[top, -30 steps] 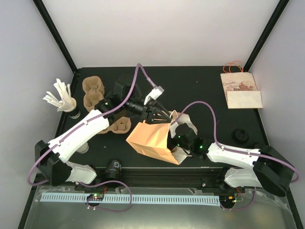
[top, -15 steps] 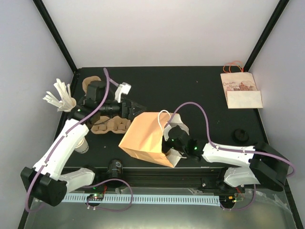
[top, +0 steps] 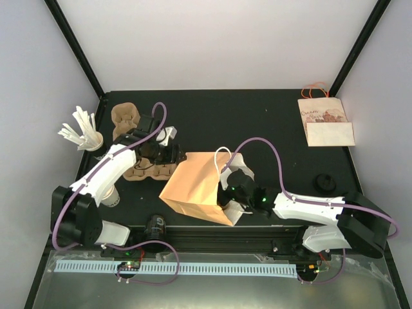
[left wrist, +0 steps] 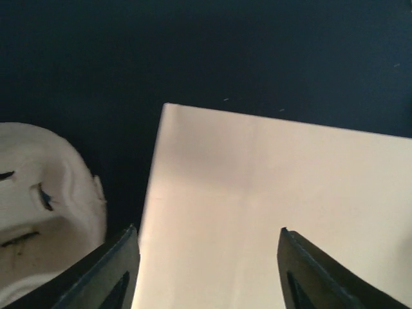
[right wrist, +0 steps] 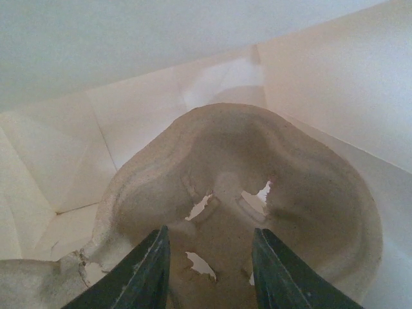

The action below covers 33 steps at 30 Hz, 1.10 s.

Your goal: Pack the takeout coffee

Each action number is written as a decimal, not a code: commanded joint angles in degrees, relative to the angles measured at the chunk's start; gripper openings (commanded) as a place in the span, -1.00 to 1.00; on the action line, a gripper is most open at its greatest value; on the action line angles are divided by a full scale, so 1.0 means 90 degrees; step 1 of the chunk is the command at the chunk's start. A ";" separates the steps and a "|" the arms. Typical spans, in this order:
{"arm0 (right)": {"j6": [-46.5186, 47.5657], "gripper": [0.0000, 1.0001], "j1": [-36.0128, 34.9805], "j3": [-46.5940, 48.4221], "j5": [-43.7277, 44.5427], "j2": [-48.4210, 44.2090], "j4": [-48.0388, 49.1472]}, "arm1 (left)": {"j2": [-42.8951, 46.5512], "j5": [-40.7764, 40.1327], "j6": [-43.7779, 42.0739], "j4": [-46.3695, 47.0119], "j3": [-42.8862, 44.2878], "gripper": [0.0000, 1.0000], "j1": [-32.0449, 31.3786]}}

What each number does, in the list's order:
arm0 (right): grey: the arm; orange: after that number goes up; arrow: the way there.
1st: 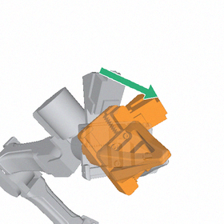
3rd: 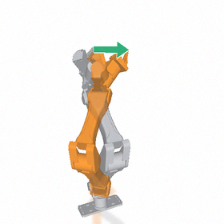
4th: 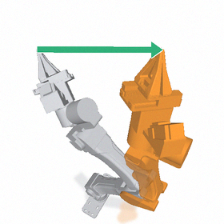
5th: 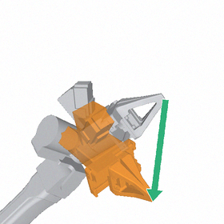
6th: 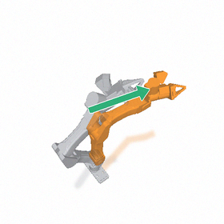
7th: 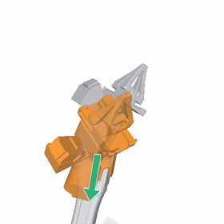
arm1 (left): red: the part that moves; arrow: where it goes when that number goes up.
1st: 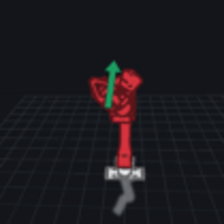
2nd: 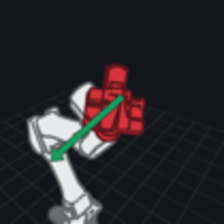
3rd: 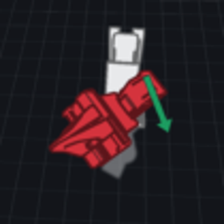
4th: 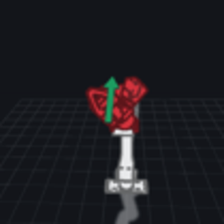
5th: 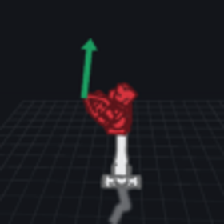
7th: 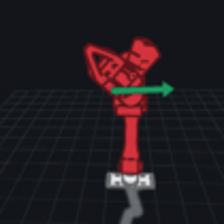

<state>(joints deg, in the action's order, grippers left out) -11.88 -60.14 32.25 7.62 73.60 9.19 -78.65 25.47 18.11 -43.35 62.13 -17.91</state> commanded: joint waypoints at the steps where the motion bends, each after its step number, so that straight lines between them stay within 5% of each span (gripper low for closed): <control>1: -0.0022 -0.26 -0.0041 0.0215 0.0012 -0.0136 -0.0110 | -0.0361 -0.0375 0.0494 0.0589 -0.0352 0.11 0.0147; 10: 0.0008 -0.26 -0.0046 0.0264 -0.0151 -0.0362 -0.0323 | -0.0585 -0.0973 0.0733 0.1101 -0.0747 -0.16 0.0213; 18: -0.0233 -0.25 -0.0283 0.0444 -0.0251 -0.0510 -0.0727 | -0.1469 0.2882 0.1141 0.3612 -0.1218 -0.36 0.0180; 33: -0.1594 -0.24 -0.0950 0.0479 0.1587 -0.0643 -0.2176 | -0.2845 0.3890 0.1353 0.4325 0.0447 -0.39 -0.0934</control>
<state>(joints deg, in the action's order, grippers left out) -21.63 -67.51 36.25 15.79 68.40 -6.13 -103.04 53.56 29.26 -8.27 61.36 -23.79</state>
